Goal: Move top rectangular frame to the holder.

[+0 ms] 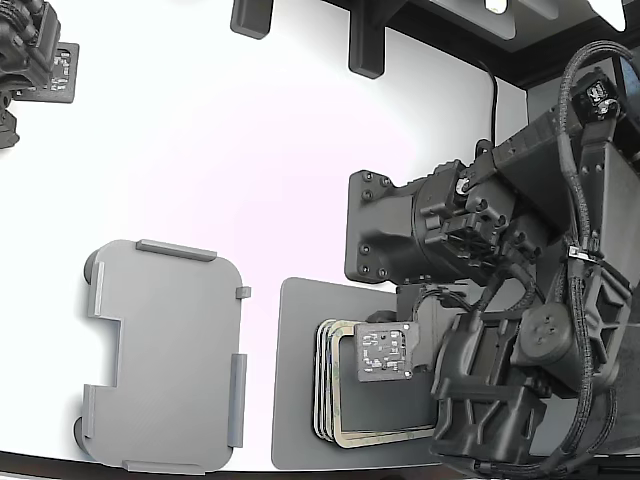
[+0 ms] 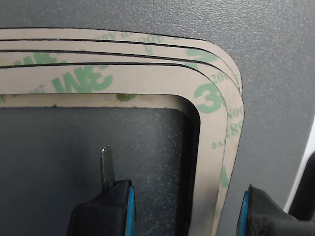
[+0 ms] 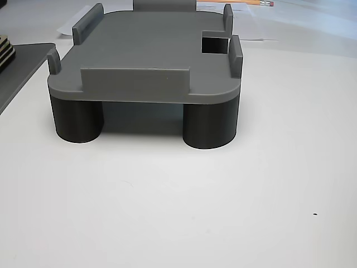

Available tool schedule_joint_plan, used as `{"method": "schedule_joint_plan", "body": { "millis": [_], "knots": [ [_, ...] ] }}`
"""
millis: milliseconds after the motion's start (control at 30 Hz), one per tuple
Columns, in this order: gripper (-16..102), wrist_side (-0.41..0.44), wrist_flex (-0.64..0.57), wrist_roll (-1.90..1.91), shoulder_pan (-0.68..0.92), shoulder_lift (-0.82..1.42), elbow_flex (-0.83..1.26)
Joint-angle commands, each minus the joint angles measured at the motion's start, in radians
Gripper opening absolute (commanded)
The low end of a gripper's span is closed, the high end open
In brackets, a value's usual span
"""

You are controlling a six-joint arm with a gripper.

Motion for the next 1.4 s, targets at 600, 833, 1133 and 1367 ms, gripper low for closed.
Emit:
{"method": "schedule_joint_plan", "body": {
  "millis": [600,833,1133,1367],
  "knots": [
    [57,-0.025,0.015,-0.081,-0.061,0.023,0.014],
    [48,-0.026,0.0,-0.092,-0.072,0.032,0.028],
    [40,-0.026,-0.008,-0.087,-0.074,0.043,0.048],
    [40,-0.025,-0.017,-0.086,-0.075,0.051,0.061]
  ]
}}
